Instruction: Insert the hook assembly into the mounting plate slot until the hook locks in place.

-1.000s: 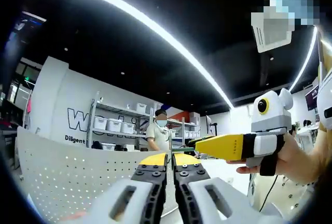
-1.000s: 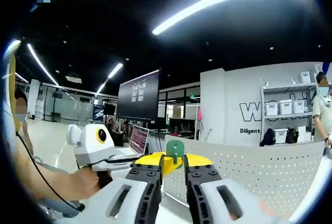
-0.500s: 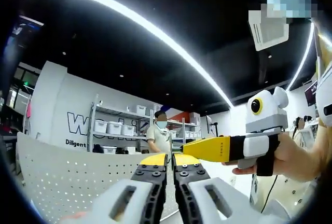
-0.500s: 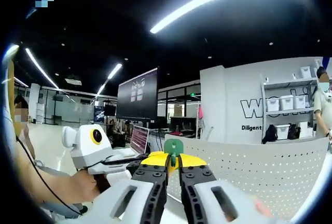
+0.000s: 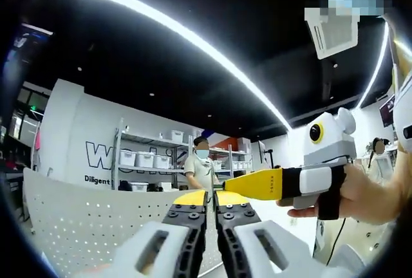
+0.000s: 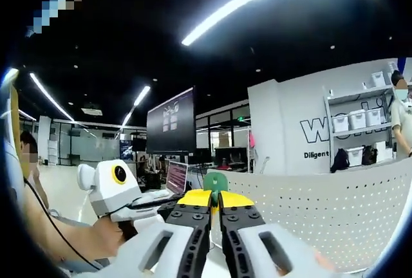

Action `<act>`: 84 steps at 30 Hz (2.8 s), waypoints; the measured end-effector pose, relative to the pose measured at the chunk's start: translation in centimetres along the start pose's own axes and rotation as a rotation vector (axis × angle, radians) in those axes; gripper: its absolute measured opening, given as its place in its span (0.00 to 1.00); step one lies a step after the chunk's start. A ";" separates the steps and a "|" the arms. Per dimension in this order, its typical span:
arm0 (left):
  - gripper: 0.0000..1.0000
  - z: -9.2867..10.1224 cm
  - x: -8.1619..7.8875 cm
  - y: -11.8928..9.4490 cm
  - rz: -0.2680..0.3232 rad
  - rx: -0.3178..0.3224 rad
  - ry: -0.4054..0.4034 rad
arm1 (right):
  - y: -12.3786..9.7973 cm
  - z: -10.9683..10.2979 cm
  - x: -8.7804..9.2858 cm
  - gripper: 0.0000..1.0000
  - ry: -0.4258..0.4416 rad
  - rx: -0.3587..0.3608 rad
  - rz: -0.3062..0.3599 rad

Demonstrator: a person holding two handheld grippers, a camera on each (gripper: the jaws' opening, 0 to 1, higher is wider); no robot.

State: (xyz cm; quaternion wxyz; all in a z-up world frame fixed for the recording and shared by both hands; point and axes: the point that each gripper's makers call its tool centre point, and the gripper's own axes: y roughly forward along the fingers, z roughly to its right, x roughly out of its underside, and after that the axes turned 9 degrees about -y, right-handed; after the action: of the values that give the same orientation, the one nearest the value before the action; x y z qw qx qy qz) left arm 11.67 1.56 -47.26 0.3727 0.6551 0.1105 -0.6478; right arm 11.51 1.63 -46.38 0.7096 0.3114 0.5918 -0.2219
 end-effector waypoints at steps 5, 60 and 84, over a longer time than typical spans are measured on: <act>0.11 -0.5 0.6 0.1 -0.038 -0.015 0.047 | 0.1 0.4 0.2 0.01 0.040 0.009 0.020; 0.53 -10.7 14.8 -9.8 -0.463 -0.377 0.010 | -0.3 3.3 1.7 0.01 -0.009 0.118 0.015; 0.60 -10.7 16.9 -12.9 -0.525 -0.414 -0.037 | 2.5 5.9 5.3 0.01 -0.029 0.187 -0.024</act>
State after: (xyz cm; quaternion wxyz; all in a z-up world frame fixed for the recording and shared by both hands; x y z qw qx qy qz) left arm 14.06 11.64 -68.74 0.3201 0.5028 0.3981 -0.6973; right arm 18.44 -0.51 -50.48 0.6833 0.3661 0.5617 -0.2893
